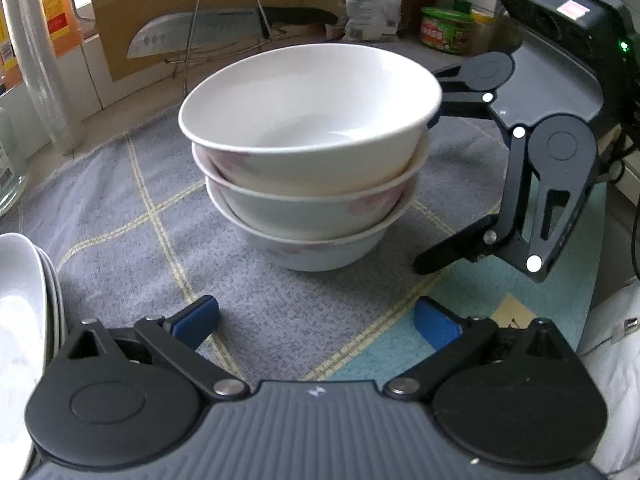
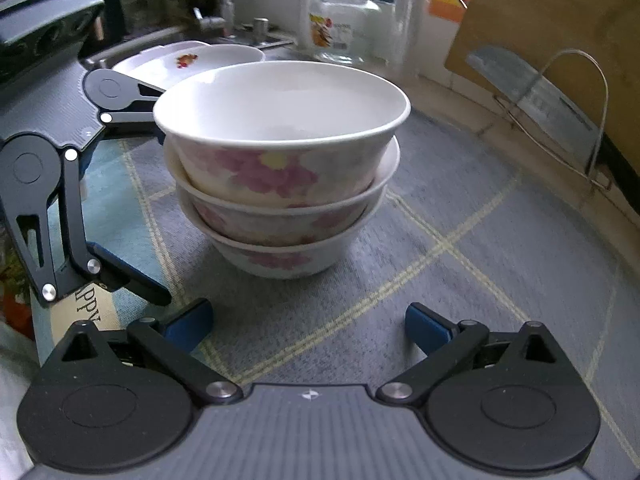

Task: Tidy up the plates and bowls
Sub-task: 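Grip the three-bowl stack from both sides with both grippers, then carry the bowl stack with both grippers over the plate stack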

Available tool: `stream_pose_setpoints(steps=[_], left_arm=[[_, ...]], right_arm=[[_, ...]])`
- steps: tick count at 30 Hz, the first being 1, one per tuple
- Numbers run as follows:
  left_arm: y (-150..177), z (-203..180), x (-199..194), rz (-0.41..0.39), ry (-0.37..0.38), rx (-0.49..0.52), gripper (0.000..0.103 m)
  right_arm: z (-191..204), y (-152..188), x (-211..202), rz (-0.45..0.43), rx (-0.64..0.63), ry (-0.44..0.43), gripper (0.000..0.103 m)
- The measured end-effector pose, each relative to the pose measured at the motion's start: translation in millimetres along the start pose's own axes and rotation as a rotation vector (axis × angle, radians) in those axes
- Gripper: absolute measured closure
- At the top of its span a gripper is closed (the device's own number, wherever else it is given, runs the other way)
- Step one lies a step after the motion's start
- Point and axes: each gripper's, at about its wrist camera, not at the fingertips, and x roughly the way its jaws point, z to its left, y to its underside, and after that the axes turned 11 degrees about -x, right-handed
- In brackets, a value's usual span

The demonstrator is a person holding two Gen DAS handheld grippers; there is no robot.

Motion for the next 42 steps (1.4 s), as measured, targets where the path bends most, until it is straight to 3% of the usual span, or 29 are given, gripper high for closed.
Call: stream_pose_setpoints(steps=[8, 13, 19, 29, 42], left_arm=[[-9.2, 7.3, 4.9, 0.001, 0.089, 0.115, 0.001], [-18.3, 13.9, 4.4, -0.030, 0.153, 0.190, 0.003], [-34.8, 23.9, 1.7, -0.055, 0.177, 0.246, 0.004], [-38.9, 25.5, 3.5, -0.049, 0.250, 0.299, 0.013], [-41.5, 29.5, 4.6, -0.030, 0.277, 0.337, 0.013]], right_arm=[[2.4, -9.4, 4.3, 0.019, 0.026, 0.028, 0.000], [8.5, -23.2, 5.3, 0.020, -0.060, 0.053, 0.000], [3.1, -36.7, 2.4, -0.003, -0.116, 0.009, 0.002], [-3.6, -44.8, 2.5, 0.020, -0.153, -0.074, 0.017], [-7.0, -49.2, -2.6, 0.037, -0.175, -0.113, 0.020]])
